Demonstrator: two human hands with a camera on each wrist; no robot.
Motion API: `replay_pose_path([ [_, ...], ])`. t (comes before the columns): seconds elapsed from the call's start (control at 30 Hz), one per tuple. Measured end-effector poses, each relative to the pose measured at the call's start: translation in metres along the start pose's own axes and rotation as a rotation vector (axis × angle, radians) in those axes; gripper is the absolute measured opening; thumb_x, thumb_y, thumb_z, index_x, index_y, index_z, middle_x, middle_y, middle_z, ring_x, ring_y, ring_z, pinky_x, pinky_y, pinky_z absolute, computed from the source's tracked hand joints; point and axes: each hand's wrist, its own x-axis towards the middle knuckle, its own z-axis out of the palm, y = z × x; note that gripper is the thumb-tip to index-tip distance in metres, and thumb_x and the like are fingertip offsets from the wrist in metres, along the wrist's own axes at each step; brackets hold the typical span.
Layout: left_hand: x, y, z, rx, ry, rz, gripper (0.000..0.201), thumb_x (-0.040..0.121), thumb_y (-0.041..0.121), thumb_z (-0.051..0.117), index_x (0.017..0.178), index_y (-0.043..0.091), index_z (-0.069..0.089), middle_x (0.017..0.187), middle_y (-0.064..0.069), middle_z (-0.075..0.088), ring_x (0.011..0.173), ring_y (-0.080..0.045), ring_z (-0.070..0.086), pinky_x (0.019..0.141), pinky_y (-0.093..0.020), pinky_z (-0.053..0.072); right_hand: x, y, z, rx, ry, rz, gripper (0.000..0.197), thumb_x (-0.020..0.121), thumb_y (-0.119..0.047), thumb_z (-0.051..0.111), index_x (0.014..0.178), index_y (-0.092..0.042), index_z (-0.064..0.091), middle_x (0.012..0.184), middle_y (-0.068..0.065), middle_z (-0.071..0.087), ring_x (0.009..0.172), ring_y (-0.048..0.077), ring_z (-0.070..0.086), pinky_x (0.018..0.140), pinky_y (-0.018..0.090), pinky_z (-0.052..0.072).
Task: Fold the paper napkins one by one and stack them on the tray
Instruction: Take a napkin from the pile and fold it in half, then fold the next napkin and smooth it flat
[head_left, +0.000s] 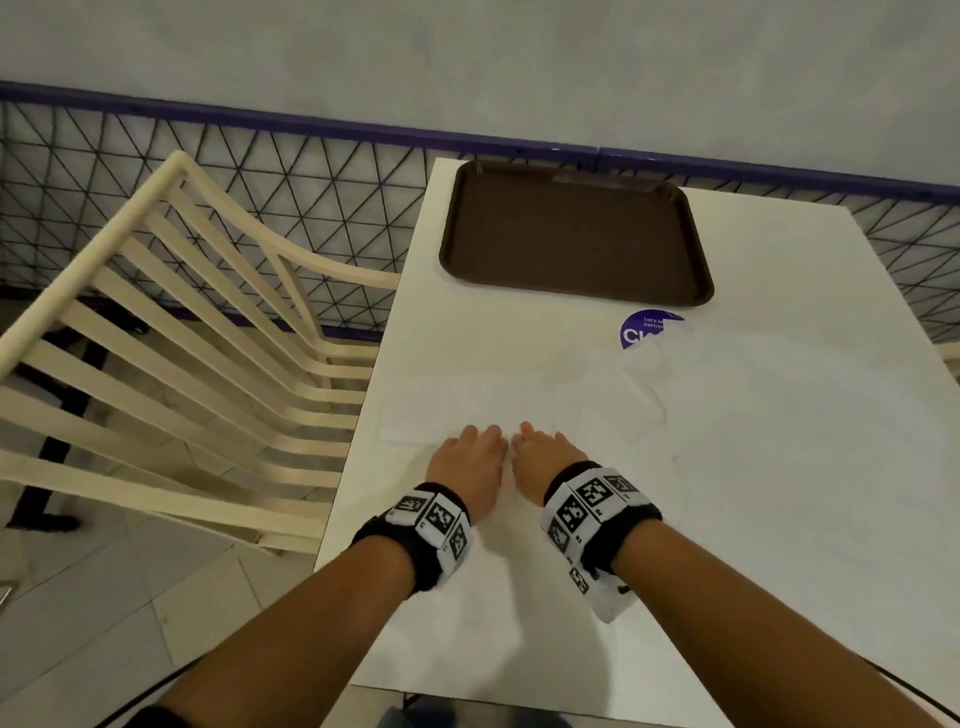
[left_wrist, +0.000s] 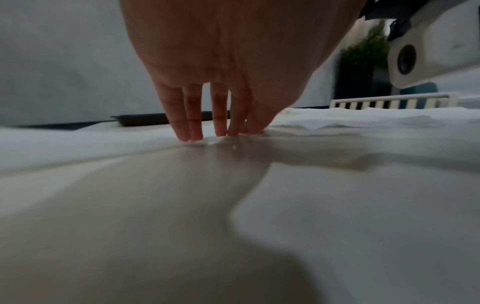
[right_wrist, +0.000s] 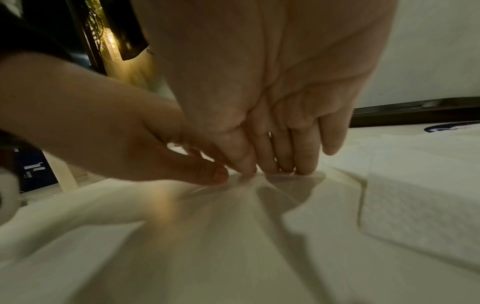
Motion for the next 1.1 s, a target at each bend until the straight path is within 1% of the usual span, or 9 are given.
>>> replay_pose_path([
  [0.2,-0.023,-0.018,0.001,0.006,-0.020,-0.170,0.039,0.099,0.018,0.030,0.135,0.006,0.037,0.133,-0.007,0.038,0.117,-0.025,0.041,0.090,-0.031,0.041,0.000,0.005,-0.007,0.001,-0.039,-0.021,0.042,0.096,-0.009,0.028,0.137,-0.001,0.034,0.147,0.011,0.029,0.129,0.028,0.041,0.111,0.036,0.026],
  [0.37,-0.052,-0.046,0.002,0.018,-0.015,-0.372,0.035,0.100,0.022,0.025,0.124,0.009,0.047,0.125,-0.005,0.044,0.110,-0.022,0.048,0.087,-0.031,0.041,0.004,0.010,-0.005,-0.007,-0.026,-0.062,0.046,0.097,-0.012,0.026,0.143,-0.007,0.027,0.149,0.010,0.025,0.131,0.031,0.038,0.112,0.038,0.028],
  [0.5,-0.055,-0.051,-0.005,0.067,-0.019,-0.474,0.040,0.100,0.028,0.022,0.118,0.012,0.053,0.123,-0.003,0.046,0.111,-0.020,0.048,0.090,-0.031,0.039,0.000,0.011,-0.002,-0.070,-0.012,-0.108,0.053,0.099,-0.016,0.025,0.149,-0.023,0.013,0.155,0.011,0.013,0.138,0.028,0.030,0.117,0.040,0.016],
  [0.63,-0.041,-0.039,-0.010,-0.032,0.090,-0.348,0.044,0.099,0.031,0.028,0.138,0.014,0.038,0.137,-0.004,0.038,0.123,-0.021,0.040,0.098,-0.030,0.036,-0.003,0.007,0.006,-0.122,0.044,-0.097,0.051,0.100,-0.024,0.023,0.149,-0.027,0.008,0.157,0.013,0.002,0.143,0.026,0.018,0.118,0.042,0.011],
  [0.83,-0.018,-0.026,0.003,-0.083,-0.040,-0.200,0.050,0.100,0.038,0.021,0.147,0.021,0.019,0.154,0.000,0.015,0.139,-0.021,0.020,0.108,-0.031,0.030,-0.003,-0.007,0.019,-0.122,0.065,-0.011,0.052,0.102,-0.035,0.015,0.150,-0.028,-0.002,0.156,0.019,-0.008,0.145,0.032,0.004,0.118,0.045,0.004],
  [0.9,-0.013,-0.033,0.008,-0.073,-0.060,-0.178,0.065,0.094,0.052,-0.001,0.148,0.022,0.019,0.155,-0.002,0.014,0.141,-0.023,0.017,0.112,-0.034,0.026,0.001,-0.009,0.016,-0.097,0.060,0.014,0.052,0.102,-0.037,0.014,0.150,-0.028,-0.003,0.156,0.020,-0.010,0.145,0.034,0.002,0.118,0.046,0.002],
  [0.97,-0.005,-0.042,0.009,-0.073,-0.092,-0.137,0.101,0.070,0.064,-0.033,0.148,0.025,0.018,0.156,-0.007,0.011,0.142,-0.029,0.015,0.114,-0.038,0.022,0.008,-0.011,0.008,-0.082,0.050,0.036,0.052,0.102,-0.037,0.014,0.150,-0.027,-0.004,0.155,0.020,-0.011,0.145,0.035,0.002,0.118,0.047,0.002],
  [1.0,0.000,-0.047,0.010,-0.053,-0.113,-0.129,0.101,0.068,0.066,-0.034,0.149,0.028,0.013,0.157,-0.008,0.006,0.143,-0.030,0.011,0.115,-0.040,0.019,0.013,-0.011,0.003,-0.072,0.042,0.044,0.053,0.102,-0.037,0.014,0.150,-0.027,-0.004,0.155,0.020,-0.011,0.145,0.035,0.001,0.118,0.047,0.002],
  [1.1,0.017,-0.060,0.009,-0.017,-0.161,-0.125,0.056,0.096,0.053,0.005,0.148,0.034,0.000,0.157,-0.006,-0.008,0.145,-0.029,0.000,0.117,-0.041,0.012,0.028,-0.012,-0.014,-0.005,0.028,0.069,0.053,0.102,-0.037,0.018,0.150,-0.027,-0.002,0.156,0.019,-0.011,0.145,0.035,0.001,0.118,0.048,0.002],
])
